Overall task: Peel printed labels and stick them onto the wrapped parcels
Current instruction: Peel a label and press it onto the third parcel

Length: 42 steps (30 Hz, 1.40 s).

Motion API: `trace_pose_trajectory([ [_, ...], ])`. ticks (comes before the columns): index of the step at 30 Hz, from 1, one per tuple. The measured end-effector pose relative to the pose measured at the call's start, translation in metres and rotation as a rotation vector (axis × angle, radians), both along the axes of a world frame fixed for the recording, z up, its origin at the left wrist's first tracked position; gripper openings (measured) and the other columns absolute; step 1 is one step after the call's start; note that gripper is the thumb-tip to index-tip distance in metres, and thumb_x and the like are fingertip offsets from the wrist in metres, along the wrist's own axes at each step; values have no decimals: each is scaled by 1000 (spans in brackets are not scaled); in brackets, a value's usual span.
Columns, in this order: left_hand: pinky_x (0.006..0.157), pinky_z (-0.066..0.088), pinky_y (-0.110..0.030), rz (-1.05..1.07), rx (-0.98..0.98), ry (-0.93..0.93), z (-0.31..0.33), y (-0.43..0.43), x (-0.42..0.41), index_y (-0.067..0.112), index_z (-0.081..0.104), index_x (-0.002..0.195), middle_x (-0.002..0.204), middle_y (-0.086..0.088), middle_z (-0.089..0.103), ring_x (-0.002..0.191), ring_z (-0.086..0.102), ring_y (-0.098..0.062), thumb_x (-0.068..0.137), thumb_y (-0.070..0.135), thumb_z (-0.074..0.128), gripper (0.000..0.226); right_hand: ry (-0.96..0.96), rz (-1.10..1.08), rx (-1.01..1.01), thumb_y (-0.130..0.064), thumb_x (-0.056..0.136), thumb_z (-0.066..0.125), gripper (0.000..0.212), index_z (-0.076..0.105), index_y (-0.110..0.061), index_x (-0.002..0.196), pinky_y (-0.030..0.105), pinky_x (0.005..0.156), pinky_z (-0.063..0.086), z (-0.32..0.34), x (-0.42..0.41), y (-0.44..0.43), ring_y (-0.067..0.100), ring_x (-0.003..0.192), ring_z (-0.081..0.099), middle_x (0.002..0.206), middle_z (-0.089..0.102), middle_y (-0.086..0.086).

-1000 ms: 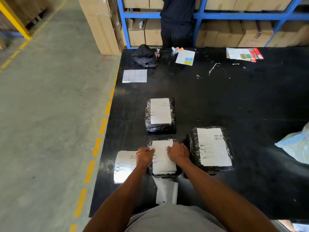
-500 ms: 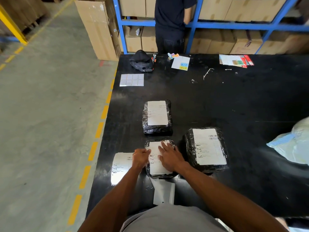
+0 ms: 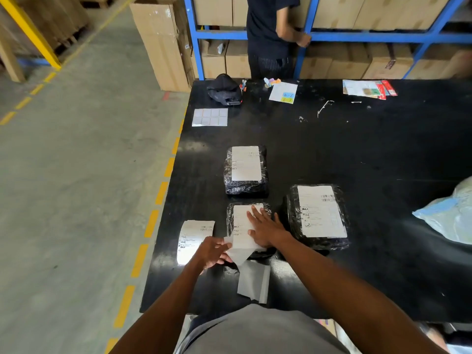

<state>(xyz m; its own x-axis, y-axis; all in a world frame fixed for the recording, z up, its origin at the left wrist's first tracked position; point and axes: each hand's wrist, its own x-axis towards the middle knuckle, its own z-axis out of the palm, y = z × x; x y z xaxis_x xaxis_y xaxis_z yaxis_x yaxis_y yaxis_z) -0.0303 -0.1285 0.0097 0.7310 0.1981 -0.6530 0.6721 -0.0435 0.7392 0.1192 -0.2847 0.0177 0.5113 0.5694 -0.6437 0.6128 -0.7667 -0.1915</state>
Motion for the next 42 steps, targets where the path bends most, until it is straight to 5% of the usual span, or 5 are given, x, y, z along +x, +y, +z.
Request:
trace_pose_trajectory([
  [9,60,59,-26,-257,116,272,4,-3,-21,-8,53,126,94,-20,72,63,75,-18,97,13,64,37,-28,7,9,-47,105,42,82,-12,-25,162,60,124,-5,-7,-5,-3,24,156,-20,167,-27,-4],
  [24,87,60,-34,-655,484,478,10,-7,-21,3,72,112,108,-14,75,91,74,-23,91,11,70,23,-72,-71,78,-46,104,45,81,-6,-24,163,56,125,-2,-9,-19,-15,27,157,-17,169,-21,3],
  [31,93,52,-36,-554,633,224,9,-11,-8,17,70,117,118,-5,70,107,66,-24,91,37,69,32,32,-334,243,-31,102,54,85,-3,-15,163,52,127,6,-12,-29,-24,30,157,-15,168,-25,8],
  [35,69,47,-31,-325,594,77,10,-17,3,10,66,86,95,-13,69,87,67,-28,94,32,61,24,177,-630,365,-22,102,58,92,-11,-10,161,42,126,13,-15,-32,-34,33,158,3,169,-19,13],
  [42,90,51,-32,-198,350,83,23,-27,24,6,64,126,126,-11,68,106,65,-25,97,15,53,33,299,-752,363,-30,101,60,96,-12,-8,161,38,121,28,-10,-32,-38,35,150,33,165,29,16],
])
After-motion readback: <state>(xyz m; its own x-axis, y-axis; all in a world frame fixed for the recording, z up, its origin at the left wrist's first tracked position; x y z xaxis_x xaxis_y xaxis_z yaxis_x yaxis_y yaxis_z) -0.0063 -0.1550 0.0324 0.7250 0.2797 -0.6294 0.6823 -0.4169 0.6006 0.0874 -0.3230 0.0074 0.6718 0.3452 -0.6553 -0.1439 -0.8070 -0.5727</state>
